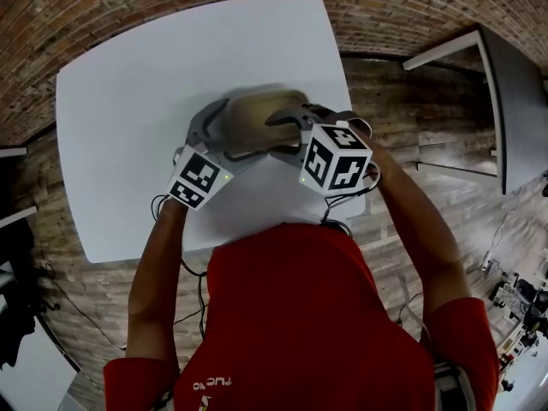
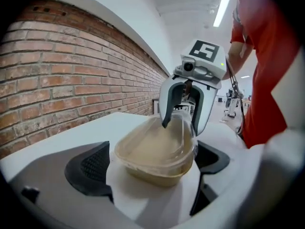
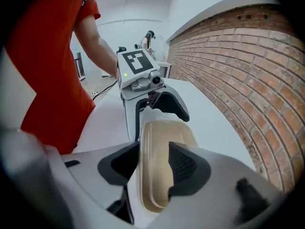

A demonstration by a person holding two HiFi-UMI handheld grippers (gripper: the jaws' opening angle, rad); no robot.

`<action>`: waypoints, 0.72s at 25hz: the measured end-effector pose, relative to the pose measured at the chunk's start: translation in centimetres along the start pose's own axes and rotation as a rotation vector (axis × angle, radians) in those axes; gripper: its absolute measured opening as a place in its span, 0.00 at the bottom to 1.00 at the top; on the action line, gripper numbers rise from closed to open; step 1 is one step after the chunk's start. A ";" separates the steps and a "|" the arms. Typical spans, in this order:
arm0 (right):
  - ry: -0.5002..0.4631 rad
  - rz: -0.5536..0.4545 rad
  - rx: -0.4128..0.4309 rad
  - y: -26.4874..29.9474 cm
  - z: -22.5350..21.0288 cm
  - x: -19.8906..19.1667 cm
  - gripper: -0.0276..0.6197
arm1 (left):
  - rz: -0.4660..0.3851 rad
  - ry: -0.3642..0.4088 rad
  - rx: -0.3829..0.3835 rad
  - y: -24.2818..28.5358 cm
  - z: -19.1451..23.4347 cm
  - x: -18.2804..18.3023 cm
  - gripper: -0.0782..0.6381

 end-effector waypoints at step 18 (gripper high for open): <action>0.046 -0.110 0.014 -3.0 -2.8 2.8 0.15 | 0.161 -0.025 0.015 0.5 -0.4 -1.5 0.78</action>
Point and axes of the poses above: the fingertips, and each gripper's own axes: y forward along the fingers, z to its left, x out of its top, the point moved 9 cm from there along -y, backward along the fingers, and after that the axes turned 10 degrees about y, right-handed, at the moved point
